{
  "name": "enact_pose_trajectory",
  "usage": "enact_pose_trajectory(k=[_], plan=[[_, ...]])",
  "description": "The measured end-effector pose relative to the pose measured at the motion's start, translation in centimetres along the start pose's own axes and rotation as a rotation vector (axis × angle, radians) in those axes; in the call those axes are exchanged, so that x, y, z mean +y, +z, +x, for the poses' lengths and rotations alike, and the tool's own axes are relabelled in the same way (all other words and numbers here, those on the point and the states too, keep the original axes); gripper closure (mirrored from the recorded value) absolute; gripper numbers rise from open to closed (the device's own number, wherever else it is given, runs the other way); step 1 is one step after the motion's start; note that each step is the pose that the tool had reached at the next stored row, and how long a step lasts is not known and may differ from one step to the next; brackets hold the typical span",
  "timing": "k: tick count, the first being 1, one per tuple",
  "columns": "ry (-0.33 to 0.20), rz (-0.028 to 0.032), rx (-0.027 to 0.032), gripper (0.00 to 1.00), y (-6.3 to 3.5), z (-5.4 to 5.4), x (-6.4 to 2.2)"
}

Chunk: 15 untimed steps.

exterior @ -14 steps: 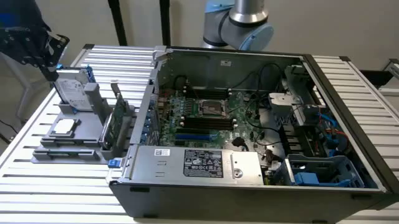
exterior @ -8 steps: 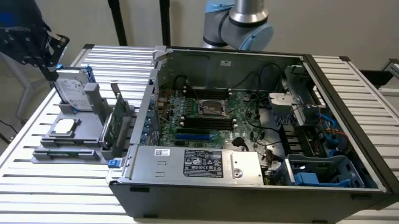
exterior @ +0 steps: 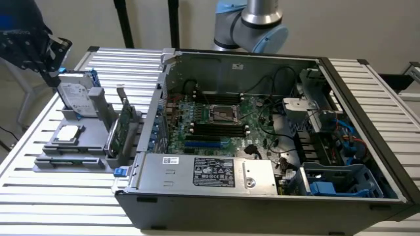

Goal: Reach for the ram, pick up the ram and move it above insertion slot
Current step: 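Reach for the ram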

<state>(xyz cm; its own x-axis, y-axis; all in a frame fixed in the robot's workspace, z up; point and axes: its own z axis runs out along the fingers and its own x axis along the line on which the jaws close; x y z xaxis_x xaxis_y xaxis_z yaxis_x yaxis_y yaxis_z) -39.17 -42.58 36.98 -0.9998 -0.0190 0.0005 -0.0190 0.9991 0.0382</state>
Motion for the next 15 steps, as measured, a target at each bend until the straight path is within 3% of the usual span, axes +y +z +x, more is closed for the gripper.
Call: enact_pose_trajectory(k=[12, 15], plan=[[-0.001, -0.0001, 0.0002, 0.89, 0.49, 0.1, -5.37], [-0.001, 0.0, 0.0001, 0.89, 0.53, 0.1, -5.6]])
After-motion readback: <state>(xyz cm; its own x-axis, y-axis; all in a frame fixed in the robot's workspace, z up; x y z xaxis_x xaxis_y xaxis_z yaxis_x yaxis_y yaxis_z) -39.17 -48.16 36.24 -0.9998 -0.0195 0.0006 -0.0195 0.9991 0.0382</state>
